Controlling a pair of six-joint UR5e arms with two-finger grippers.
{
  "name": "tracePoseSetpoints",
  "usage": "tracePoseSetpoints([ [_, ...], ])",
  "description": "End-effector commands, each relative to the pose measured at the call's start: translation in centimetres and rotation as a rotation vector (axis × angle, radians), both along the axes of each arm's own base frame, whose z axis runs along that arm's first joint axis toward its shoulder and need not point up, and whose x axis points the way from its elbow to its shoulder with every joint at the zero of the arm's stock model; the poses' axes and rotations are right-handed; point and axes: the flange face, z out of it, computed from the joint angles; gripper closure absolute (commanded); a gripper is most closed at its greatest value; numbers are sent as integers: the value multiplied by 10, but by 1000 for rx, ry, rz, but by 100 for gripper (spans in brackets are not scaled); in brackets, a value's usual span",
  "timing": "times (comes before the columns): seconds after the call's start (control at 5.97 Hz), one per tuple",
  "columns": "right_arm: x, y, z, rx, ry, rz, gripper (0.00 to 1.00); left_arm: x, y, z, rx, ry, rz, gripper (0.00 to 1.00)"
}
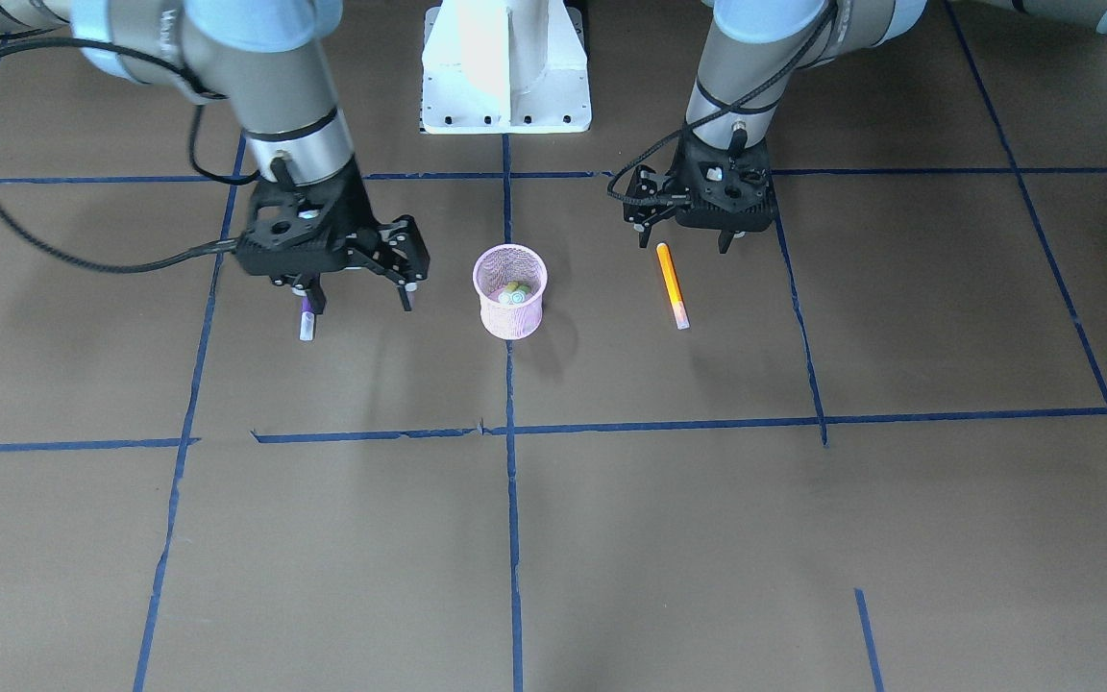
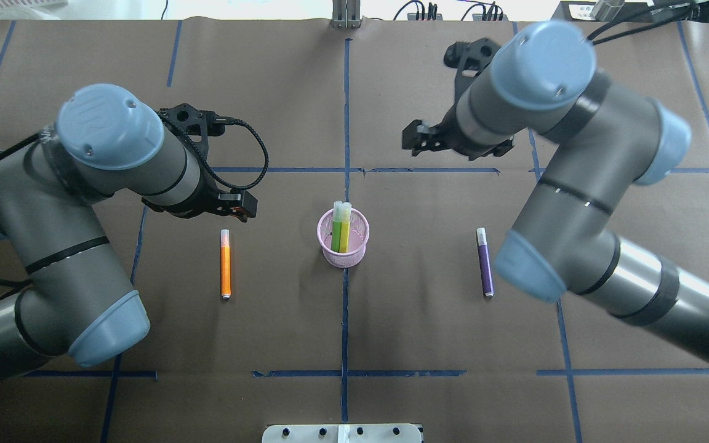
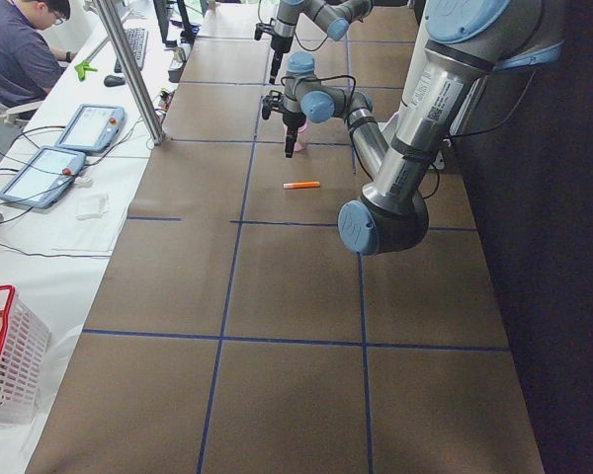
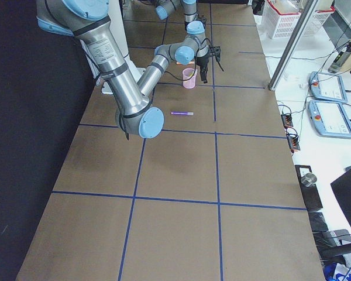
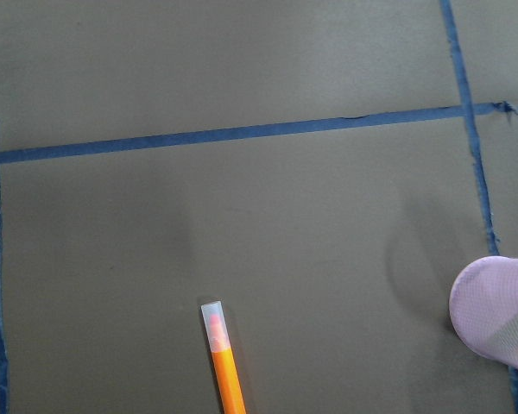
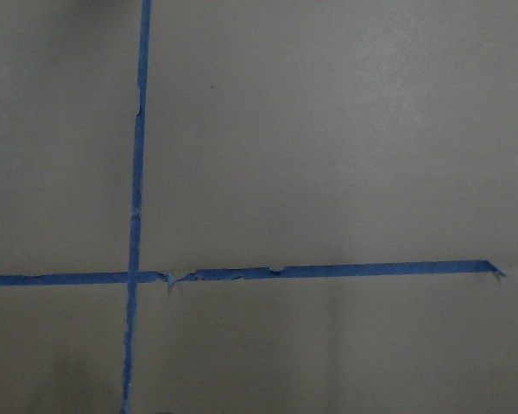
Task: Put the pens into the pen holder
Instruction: 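Release the yellow highlighter into the cup and withdraw the right gripper, then lower the left gripper onto the orange highlighter and close it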
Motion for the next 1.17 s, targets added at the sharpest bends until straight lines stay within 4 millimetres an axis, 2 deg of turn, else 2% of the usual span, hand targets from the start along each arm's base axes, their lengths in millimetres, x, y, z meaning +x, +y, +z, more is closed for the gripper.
tracePoseSetpoints([
  [0.0,22,-25,30,-2,20,-111,0,38,-9,39,-93,38,-80,8],
  [0.17,21,-27,34,-4,23,-110,0,51,-17,58,-82,31,-96,8],
  [0.34,20,-27,36,-2,25,-110,0,64,-12,69,-80,6,-89,9],
  [0.5,21,-26,36,-3,26,-108,0,70,-13,80,-91,-16,-88,14],
  [0.67,21,-26,36,-3,26,-108,0,77,-8,84,-91,-25,-74,24],
  [1.01,19,-25,38,-5,28,-109,0,82,-1,94,-97,-39,-62,36],
])
